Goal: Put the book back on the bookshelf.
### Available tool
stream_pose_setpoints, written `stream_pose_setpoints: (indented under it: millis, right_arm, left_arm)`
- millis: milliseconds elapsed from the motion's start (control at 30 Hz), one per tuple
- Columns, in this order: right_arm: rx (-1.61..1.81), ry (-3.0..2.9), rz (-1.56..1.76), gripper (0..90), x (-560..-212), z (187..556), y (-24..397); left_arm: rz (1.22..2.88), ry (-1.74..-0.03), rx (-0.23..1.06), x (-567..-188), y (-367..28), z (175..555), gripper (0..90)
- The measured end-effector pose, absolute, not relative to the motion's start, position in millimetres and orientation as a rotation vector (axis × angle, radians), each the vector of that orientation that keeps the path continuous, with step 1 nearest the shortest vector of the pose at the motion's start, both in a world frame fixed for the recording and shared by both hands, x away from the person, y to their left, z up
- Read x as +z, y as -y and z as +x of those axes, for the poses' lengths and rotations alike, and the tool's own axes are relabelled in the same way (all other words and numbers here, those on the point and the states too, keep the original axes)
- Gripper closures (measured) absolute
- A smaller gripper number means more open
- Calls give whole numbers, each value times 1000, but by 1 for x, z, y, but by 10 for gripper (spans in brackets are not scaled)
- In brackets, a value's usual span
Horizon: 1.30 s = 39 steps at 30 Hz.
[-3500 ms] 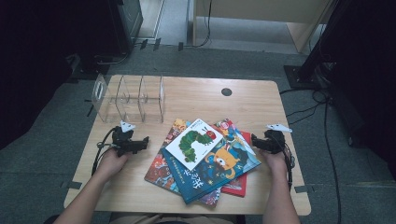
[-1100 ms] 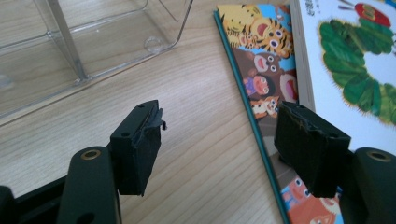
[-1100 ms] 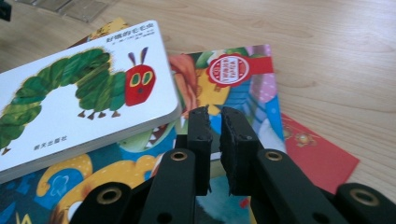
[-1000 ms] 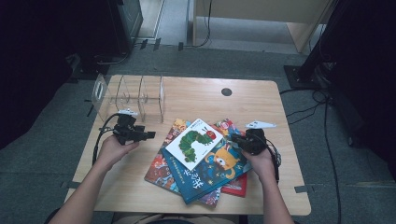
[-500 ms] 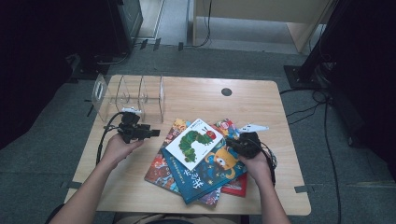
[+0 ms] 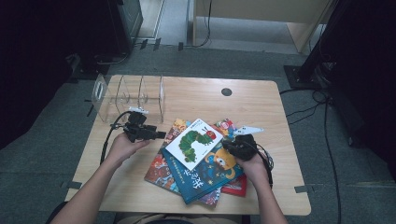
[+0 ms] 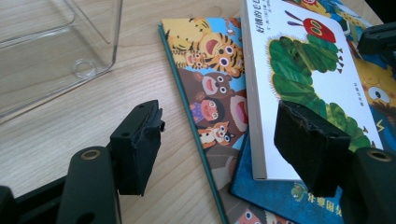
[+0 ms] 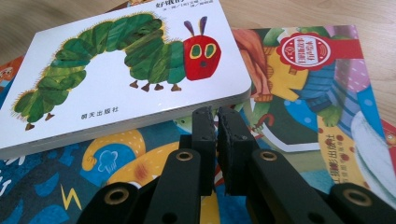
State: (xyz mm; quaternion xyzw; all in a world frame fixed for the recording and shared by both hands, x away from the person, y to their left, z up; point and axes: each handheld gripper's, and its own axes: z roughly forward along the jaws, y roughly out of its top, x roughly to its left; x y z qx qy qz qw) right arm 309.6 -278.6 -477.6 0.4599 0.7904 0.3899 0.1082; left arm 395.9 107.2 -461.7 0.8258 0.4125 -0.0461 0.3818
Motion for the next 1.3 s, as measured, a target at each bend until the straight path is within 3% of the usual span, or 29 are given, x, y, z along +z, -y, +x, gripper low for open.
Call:
stream_pose_setpoints:
  millis: [867,1300]
  right_arm:
    - [1140,-2373,1303,849,-483,314,265]
    - [1141,-2378,1297,846,-483,317,263]
  left_arm:
    - [2176,-976,-233,-465,-75,401,391]
    - [2239,-963,-265,-468,-64,403,371]
